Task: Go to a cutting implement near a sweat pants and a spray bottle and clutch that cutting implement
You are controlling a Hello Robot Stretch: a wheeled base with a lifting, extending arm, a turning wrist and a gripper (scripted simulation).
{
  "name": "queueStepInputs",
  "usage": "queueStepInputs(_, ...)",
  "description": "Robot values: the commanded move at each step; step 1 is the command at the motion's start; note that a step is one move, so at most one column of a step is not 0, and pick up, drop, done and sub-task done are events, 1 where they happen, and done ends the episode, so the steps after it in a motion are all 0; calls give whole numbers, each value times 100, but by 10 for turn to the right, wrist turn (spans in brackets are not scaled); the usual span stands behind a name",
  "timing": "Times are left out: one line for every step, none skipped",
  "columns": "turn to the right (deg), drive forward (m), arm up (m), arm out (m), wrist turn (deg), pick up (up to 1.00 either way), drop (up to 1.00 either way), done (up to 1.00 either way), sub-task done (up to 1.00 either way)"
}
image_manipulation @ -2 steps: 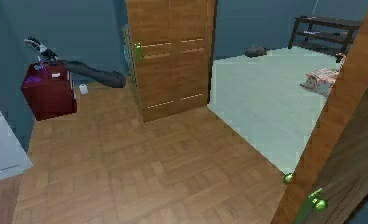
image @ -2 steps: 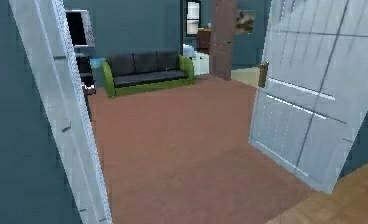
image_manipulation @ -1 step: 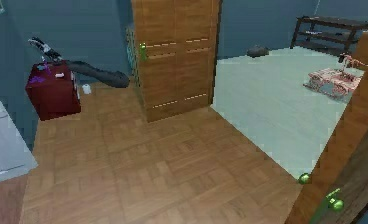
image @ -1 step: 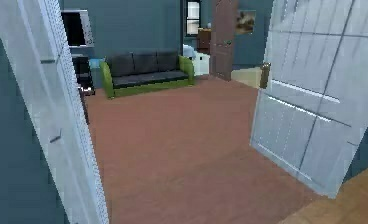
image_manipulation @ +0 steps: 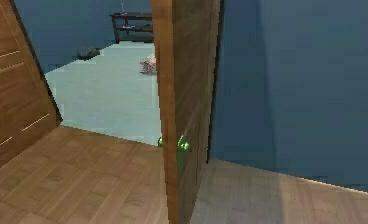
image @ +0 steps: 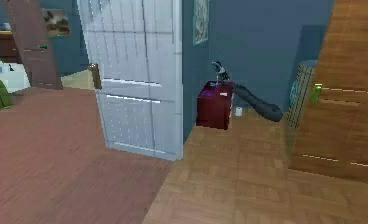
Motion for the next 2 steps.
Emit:
queueStepInputs(180, 0, 0, 0, 0, 0, 0, 0, 0)
queueStepInputs(0, 100, 0, 0, 0, 0, 0, 0, 0)
